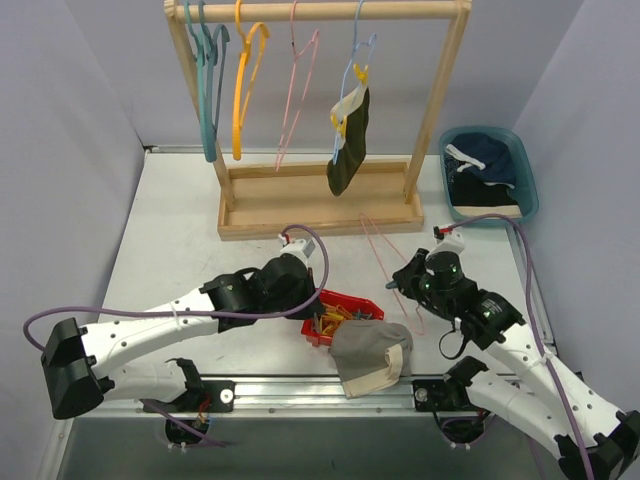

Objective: Remove the underwear clipped to the hanger

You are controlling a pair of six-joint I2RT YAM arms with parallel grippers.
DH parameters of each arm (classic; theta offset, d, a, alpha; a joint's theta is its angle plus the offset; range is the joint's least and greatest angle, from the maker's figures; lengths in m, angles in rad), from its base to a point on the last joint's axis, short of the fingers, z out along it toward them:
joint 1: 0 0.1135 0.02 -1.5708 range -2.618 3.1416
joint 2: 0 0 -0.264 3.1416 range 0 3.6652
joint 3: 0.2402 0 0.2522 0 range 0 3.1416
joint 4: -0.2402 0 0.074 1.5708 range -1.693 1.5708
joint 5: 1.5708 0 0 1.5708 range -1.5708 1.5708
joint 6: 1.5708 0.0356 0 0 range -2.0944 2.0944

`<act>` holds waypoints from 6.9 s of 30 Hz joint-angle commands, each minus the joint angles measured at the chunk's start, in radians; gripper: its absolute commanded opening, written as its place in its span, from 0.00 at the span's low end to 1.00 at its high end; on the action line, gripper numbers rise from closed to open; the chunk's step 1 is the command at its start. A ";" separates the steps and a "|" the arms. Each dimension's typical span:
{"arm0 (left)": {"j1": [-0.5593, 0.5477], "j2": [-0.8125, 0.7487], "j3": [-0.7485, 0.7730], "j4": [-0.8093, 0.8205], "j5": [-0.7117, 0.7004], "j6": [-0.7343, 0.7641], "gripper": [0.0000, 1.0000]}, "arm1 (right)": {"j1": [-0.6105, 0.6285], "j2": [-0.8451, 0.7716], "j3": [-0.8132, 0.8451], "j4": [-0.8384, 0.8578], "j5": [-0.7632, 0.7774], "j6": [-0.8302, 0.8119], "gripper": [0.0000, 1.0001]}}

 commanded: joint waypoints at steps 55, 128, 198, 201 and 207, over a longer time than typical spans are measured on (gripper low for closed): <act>0.029 -0.258 -0.105 0.074 -0.013 0.011 0.94 | -0.199 0.488 -0.153 0.144 0.120 0.151 0.66; -0.012 0.214 -0.199 1.642 0.985 0.043 1.00 | -0.194 -0.105 0.319 0.155 -0.753 0.156 0.00; 0.121 -0.045 0.019 -0.064 0.293 0.446 0.03 | -0.196 -0.128 0.409 -0.152 -0.414 -0.098 0.00; 0.121 0.036 0.062 -0.109 0.232 0.409 0.03 | -0.197 -0.144 0.393 -0.192 -0.359 -0.108 0.00; 0.115 0.274 0.223 -0.260 0.115 0.393 0.13 | -0.196 -0.158 0.356 -0.281 -0.233 -0.118 0.00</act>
